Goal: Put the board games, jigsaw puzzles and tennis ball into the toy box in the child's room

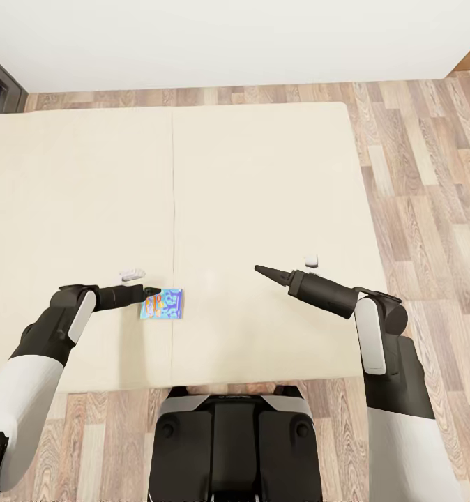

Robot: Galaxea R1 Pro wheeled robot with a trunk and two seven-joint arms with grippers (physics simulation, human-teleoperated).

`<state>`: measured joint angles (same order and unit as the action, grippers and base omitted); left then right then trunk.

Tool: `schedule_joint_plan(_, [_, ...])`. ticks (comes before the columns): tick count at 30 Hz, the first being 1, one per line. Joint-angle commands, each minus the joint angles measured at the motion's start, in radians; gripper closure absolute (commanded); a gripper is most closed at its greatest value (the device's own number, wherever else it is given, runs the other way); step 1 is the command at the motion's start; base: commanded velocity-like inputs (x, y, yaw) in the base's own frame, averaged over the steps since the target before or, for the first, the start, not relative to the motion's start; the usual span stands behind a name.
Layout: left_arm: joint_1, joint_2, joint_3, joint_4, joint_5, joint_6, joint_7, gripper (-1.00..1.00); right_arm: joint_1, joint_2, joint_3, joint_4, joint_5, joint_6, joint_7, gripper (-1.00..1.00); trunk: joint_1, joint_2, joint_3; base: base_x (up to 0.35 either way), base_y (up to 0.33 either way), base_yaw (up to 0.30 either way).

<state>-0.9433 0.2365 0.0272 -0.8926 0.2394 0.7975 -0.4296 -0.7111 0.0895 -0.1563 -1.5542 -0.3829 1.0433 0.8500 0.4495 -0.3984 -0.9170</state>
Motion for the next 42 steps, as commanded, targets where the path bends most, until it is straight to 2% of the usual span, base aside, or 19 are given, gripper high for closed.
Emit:
schedule_joint_plan(1, [0.000,0.000,0.002,-0.001,0.001,0.006,-0.003,-1.00,-0.001,0.001,-0.002,0.000,0.005,0.004,0.008,-1.00,0.001,-0.002,-0.003,0.000,0.000,0.000])
schedule_joint_plan(42, [0.000,0.000,0.002,-0.011,0.001,0.002,-0.003,-1.00,-0.001,0.001,0.001,0.000,0.005,0.004,0.008,-1.00,0.001,-0.002,-0.063,0.000,0.000,0.000])
